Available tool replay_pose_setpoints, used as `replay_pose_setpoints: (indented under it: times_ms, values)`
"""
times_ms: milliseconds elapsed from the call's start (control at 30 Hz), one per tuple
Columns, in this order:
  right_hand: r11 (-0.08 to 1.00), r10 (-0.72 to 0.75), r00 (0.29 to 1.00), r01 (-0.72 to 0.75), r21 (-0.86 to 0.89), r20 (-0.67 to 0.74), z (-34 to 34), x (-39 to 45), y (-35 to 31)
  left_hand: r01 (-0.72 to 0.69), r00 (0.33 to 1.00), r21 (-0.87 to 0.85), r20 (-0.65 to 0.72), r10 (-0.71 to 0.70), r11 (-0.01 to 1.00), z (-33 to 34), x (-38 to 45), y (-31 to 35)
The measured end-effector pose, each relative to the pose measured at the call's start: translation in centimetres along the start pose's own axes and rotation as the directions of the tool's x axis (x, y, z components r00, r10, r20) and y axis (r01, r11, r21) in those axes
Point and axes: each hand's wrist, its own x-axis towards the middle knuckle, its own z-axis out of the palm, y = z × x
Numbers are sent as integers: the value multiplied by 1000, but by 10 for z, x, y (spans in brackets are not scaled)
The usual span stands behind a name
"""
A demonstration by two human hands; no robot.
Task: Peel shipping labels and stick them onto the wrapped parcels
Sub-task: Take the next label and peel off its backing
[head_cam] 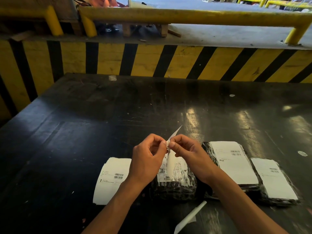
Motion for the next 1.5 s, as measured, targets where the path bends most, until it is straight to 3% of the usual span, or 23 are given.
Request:
replay_pose_setpoints:
  times_ms: [100, 200, 300, 500, 667, 867, 967, 1033, 1100, 1200, 1267, 1333, 1500]
  values:
    - [998, 68, 995, -68, 13, -66, 0, 0, 8, 224, 973, -139, -32, -231, 965, 0, 5, -3]
    - [991, 132, 973, -129, 28, -189, -4, 0, 17, 482, 855, -360, -6, -519, 799, -4, 16, -15]
    - [989, 141, 940, -144, 11, -312, -10, 0, 23, 564, 774, -460, 6, -633, 686, -12, 24, -29]
    - [987, 110, 856, -153, -45, -505, -23, 4, 29, 528, 711, -602, -72, -699, 599, -31, 41, -49]
    - [992, 59, 735, -120, -44, -675, -32, 11, 29, 443, 685, -679, -164, -710, 585, -46, 50, -55]
    - [998, 68, 639, -38, 57, -767, -51, 7, 29, 358, 652, -740, -239, -720, 570, -71, 48, -61]
    - [994, 55, 639, 36, 101, -767, -67, 6, 29, 296, 660, -766, -268, -701, 571, -83, 45, -64]
    - [987, 52, 717, 67, 143, -696, -74, 6, 25, 257, 687, -769, -280, -670, 585, -85, 42, -60]
    - [989, 41, 843, 42, 142, -536, -73, 5, 17, 226, 720, -768, -283, -634, 600, -84, 40, -54]
    - [999, 38, 991, -39, -1, -131, -63, -6, 2, 197, 773, -766, -263, -577, 612, -78, 37, -42]
    - [961, 107, 984, -67, -267, 139, -50, -14, 0, 193, 802, -761, -242, -546, 619, -72, 34, -32]
    - [872, 189, 934, -17, -490, 303, -33, -23, 9, 194, 822, -761, -219, -526, 619, -65, 30, -23]
    - [638, 288, 837, 194, -745, 465, -6, -50, 59, 254, 841, -777, -117, -528, 576, -45, 14, -18]
